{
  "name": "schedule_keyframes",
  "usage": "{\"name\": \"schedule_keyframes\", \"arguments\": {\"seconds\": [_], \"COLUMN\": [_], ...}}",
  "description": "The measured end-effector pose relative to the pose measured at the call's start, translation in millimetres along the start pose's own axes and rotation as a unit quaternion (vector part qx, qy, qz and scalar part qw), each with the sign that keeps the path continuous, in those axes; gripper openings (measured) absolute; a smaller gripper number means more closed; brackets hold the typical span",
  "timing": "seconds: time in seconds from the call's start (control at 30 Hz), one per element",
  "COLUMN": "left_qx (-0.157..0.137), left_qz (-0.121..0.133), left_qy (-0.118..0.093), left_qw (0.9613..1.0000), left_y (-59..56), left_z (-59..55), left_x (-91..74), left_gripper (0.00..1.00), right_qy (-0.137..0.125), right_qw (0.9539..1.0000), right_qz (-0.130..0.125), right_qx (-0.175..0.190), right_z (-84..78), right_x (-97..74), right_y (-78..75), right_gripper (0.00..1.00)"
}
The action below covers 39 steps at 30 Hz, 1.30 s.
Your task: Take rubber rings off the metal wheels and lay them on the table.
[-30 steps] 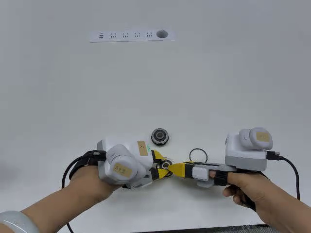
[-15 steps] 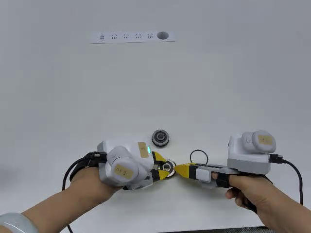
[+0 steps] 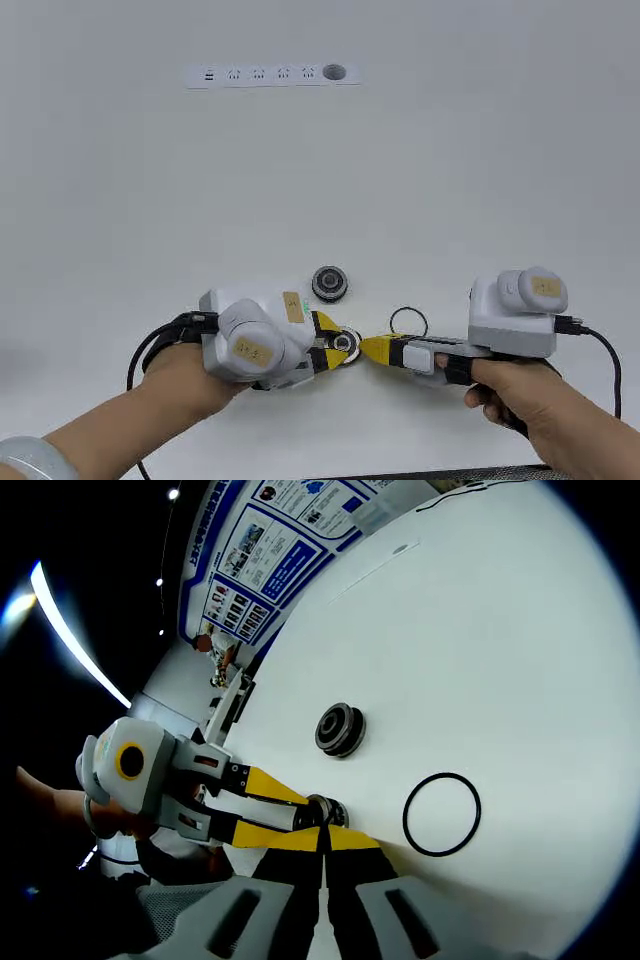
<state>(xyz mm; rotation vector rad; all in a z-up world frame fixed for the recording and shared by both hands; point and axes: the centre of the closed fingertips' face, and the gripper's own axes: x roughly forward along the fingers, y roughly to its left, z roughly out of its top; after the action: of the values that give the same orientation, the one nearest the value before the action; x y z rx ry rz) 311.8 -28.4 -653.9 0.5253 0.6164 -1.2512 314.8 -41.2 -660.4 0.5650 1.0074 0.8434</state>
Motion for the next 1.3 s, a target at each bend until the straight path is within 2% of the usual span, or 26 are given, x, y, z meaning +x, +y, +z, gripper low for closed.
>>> {"name": "schedule_keyframes", "arguments": {"seconds": [0.5,0.67,0.7,0.8,1.3], "left_qx": [0.001,0.002,0.002,0.002,0.001], "left_qz": [0.0,0.0,0.0,0.0,0.001], "left_qy": [0.003,0.002,0.002,0.002,-0.002], "left_qw": [1.0,1.0,1.0,1.0,1.0], "left_y": [-0.3,-0.3,-0.4,-0.2,0.1], "left_z": [-0.2,-0.1,0.0,0.1,1.8], "left_x": [0.3,0.3,0.2,0.3,0.7], "left_gripper": [0.12,0.12,0.12,0.12,0.16], "right_qy": [-0.004,-0.009,-0.019,-0.017,-0.016], "right_qw": [0.9999,0.9996,0.9989,0.9992,0.9997], "right_qz": [0.013,0.026,0.04,0.037,0.01], "right_qx": [0.003,0.002,0.012,0.001,0.012], "right_z": [1.8,3.4,7.8,9.9,5.0], "right_x": [0.9,3.0,3.9,3.0,-1.0], "right_y": [11.7,20.2,26.7,30.7,13.5], "right_gripper": [0.01,0.01,0.01,0.01,0.02]}}
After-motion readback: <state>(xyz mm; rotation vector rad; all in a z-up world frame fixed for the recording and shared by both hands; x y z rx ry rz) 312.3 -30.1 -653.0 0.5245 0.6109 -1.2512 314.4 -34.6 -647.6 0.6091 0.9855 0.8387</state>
